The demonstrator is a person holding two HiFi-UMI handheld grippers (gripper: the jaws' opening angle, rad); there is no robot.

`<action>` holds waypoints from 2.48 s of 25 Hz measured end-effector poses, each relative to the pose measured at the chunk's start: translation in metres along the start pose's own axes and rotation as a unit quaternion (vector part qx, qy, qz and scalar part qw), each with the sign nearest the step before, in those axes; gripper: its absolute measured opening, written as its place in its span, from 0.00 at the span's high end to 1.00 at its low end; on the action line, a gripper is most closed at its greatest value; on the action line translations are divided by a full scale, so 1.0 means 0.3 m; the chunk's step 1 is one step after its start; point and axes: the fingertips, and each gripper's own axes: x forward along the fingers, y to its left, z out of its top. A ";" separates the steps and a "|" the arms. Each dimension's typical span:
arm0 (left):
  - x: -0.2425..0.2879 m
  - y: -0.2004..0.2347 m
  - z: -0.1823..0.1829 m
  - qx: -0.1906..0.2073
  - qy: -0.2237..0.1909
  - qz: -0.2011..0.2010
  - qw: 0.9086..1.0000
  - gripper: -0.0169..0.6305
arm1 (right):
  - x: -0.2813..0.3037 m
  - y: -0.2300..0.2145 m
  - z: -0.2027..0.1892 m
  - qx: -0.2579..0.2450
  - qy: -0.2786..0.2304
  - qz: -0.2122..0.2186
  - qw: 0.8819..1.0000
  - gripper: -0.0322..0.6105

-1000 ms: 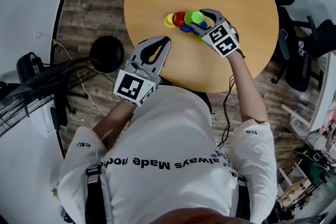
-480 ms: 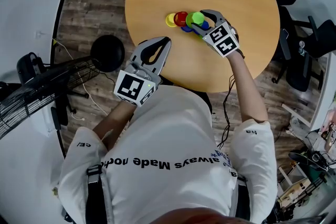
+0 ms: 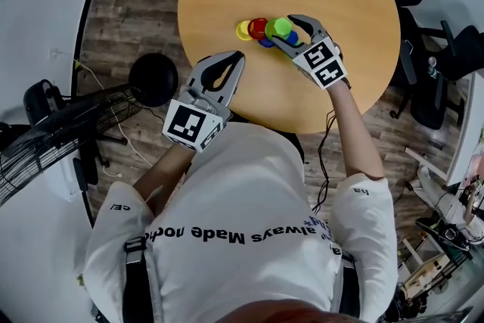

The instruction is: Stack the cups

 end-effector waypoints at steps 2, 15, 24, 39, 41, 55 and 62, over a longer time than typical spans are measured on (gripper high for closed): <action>0.008 -0.003 0.006 0.003 -0.002 -0.004 1.000 0.92 | -0.025 0.006 0.015 0.010 -0.015 -0.009 1.000 0.53; 0.083 -0.024 0.078 0.031 -0.009 -0.029 0.999 0.93 | -0.277 -0.021 0.097 0.073 -0.104 -0.092 0.988 0.55; 0.122 -0.046 0.152 0.051 -0.022 -0.036 0.998 0.94 | -0.506 -0.043 0.200 0.103 -0.179 -0.152 0.967 0.67; 0.136 -0.121 0.276 0.061 -0.025 -0.066 0.996 0.94 | -0.768 0.030 0.306 0.109 -0.222 -0.211 0.946 0.82; 0.136 -0.129 0.285 0.062 -0.023 -0.068 0.996 0.94 | -0.791 0.040 0.308 0.111 -0.222 -0.220 0.944 0.83; 0.110 -0.192 0.350 0.081 -0.041 -0.084 0.992 0.94 | -0.906 0.102 0.362 0.118 -0.237 -0.248 0.932 0.86; 0.099 -0.213 0.366 0.083 -0.051 -0.086 0.991 0.94 | -0.921 0.110 0.364 0.129 -0.243 -0.252 0.928 0.86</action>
